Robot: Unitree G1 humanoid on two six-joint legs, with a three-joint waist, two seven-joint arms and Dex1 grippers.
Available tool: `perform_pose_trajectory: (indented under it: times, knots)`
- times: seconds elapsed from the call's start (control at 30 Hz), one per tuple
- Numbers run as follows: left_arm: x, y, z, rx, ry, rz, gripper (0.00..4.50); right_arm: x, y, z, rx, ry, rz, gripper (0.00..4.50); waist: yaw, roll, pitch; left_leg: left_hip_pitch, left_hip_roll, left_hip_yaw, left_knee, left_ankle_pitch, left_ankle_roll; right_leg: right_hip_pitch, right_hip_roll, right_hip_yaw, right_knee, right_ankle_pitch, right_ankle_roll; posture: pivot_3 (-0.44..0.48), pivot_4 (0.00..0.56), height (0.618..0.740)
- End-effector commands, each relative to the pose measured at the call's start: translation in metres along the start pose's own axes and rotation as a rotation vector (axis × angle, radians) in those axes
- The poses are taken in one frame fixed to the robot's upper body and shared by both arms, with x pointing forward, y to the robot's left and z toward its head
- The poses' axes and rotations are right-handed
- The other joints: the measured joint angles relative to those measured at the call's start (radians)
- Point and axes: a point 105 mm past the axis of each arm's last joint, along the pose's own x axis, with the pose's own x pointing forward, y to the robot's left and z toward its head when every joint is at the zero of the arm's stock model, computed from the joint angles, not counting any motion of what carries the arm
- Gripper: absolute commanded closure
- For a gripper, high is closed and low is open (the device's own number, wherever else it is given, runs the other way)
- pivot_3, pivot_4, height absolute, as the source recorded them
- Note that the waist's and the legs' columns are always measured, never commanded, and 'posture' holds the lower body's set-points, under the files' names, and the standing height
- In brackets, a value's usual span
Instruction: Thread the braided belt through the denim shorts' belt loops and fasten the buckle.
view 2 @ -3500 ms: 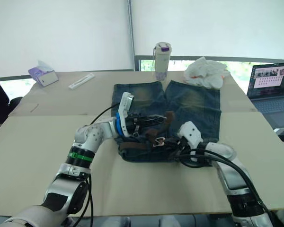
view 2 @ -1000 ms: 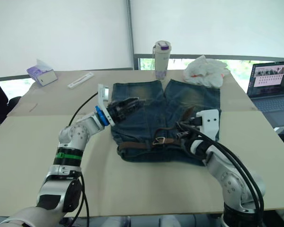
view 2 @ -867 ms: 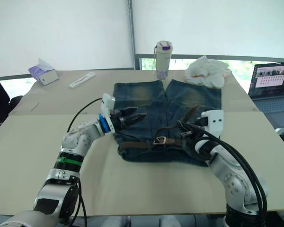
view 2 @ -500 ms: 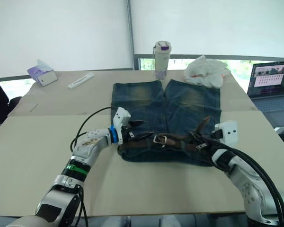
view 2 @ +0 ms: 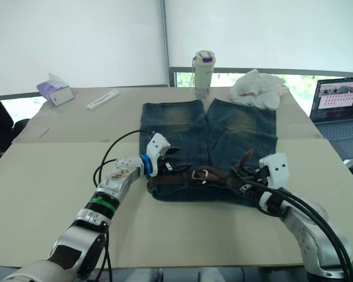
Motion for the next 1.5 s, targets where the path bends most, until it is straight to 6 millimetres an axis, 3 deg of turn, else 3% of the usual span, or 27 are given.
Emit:
perform_pose_trajectory:
  times: [0.03,0.2,0.33,0.43,0.5,0.53,0.7,0.77,0.83,0.87,1.03,1.27,1.5]
  knots:
    - [0.005,0.009,0.015,0.053,-0.022,0.04,0.01,-0.004,-0.005,0.005,-0.067,-0.011,-0.016,4.5,-0.001,0.0,0.0,0.0,0.0,0.0,0.0,0.0,0.0,0.0,0.0,0.0,0.0,0.0,0.0,0.0,0.15,0.74]
    - [0.01,0.01,0.014,0.144,0.006,0.034,0.01,-0.006,-0.005,0.002,-0.069,-0.003,-0.016,4.5,0.0,0.0,0.0,0.0,0.0,0.0,0.0,0.0,0.0,0.0,0.0,0.0,0.0,0.0,0.001,0.0,0.15,0.74]
    - [0.017,-0.002,0.031,0.137,-0.078,-0.024,0.01,-0.007,-0.005,-0.006,-0.106,0.042,-0.01,4.5,0.004,0.0,0.0,0.0,0.0,0.0,0.001,0.0,0.0,0.0,0.0,0.0,0.0,0.0,0.0,0.0,0.15,0.74]
    - [0.015,-0.011,0.046,0.039,-0.184,-0.1,0.01,-0.007,-0.005,-0.006,-0.105,0.038,-0.013,4.5,0.004,0.0,0.0,-0.001,0.0,0.0,0.001,0.0,0.0,0.0,0.0,0.0,0.0,0.0,0.0,0.0,0.15,0.74]
    - [0.01,-0.011,0.042,0.035,-0.176,-0.134,0.01,-0.007,-0.005,-0.005,-0.101,0.032,-0.015,4.5,0.0,0.0,0.0,-0.001,0.0,0.0,0.001,0.0,0.0,0.0,0.0,0.0,0.0,0.0,0.0,0.0,0.15,0.74]
    - [0.008,-0.01,0.041,0.035,-0.171,-0.133,0.25,-0.007,-0.005,-0.005,-0.1,0.031,-0.016,4.5,-0.001,0.0,0.0,0.0,0.0,0.0,0.001,0.0,0.0,0.0,0.0,0.0,0.001,0.0,0.0,0.0,0.15,0.74]
    - [-0.001,-0.011,0.051,-0.13,-0.282,-0.218,0.25,-0.007,-0.005,-0.006,-0.101,0.035,-0.014,4.5,-0.003,0.001,-0.001,0.0,0.0,0.0,0.001,0.0,0.0,0.0,0.001,0.0,0.002,0.0,0.0,0.0,0.15,0.74]
    - [-0.002,-0.015,0.049,-0.173,-0.29,-0.271,0.66,-0.006,-0.005,-0.006,-0.102,0.036,-0.014,4.5,-0.003,0.002,-0.001,0.0,0.0,0.0,0.001,0.0,0.0,0.0,0.0,0.0,0.002,0.0,0.0,0.0,0.15,0.74]
    - [-0.003,-0.023,0.043,-0.197,-0.267,-0.338,1.81,-0.006,-0.006,-0.005,-0.1,0.035,-0.014,4.5,0.0,0.002,-0.001,-0.001,0.0,0.0,0.002,0.0,0.0,0.0,0.0,0.0,0.001,0.0,0.0,0.0,0.15,0.74]
    - [-0.003,-0.026,0.039,-0.194,-0.243,-0.361,2.03,-0.006,-0.006,-0.005,-0.101,0.035,-0.014,4.5,0.0,0.002,-0.001,-0.001,0.0,0.0,0.002,0.0,0.0,0.0,0.0,0.0,0.001,0.0,0.0,0.0,0.15,0.74]
    - [0.002,-0.026,0.018,-0.152,-0.16,-0.343,4.37,-0.006,-0.005,-0.005,-0.099,0.033,-0.017,4.5,-0.001,0.002,-0.001,0.0,0.0,0.0,0.002,0.0,0.0,0.0,0.0,0.0,0.002,0.0,0.0,0.0,0.15,0.74]
    - [0.005,-0.035,0.007,-0.149,-0.128,-0.387,4.45,-0.006,-0.004,-0.005,-0.096,0.029,-0.027,4.5,-0.001,0.002,-0.001,0.0,0.0,0.0,0.002,0.0,0.0,0.0,0.0,0.0,0.002,0.0,0.0,0.0,0.15,0.74]
    - [0.007,-0.036,0.015,-0.188,-0.18,-0.391,4.45,-0.006,-0.002,-0.005,-0.092,0.027,-0.028,4.5,-0.001,0.002,-0.001,0.0,0.0,0.0,0.002,0.0,0.0,0.0,0.0,0.0,0.002,0.0,0.0,0.0,0.15,0.74]
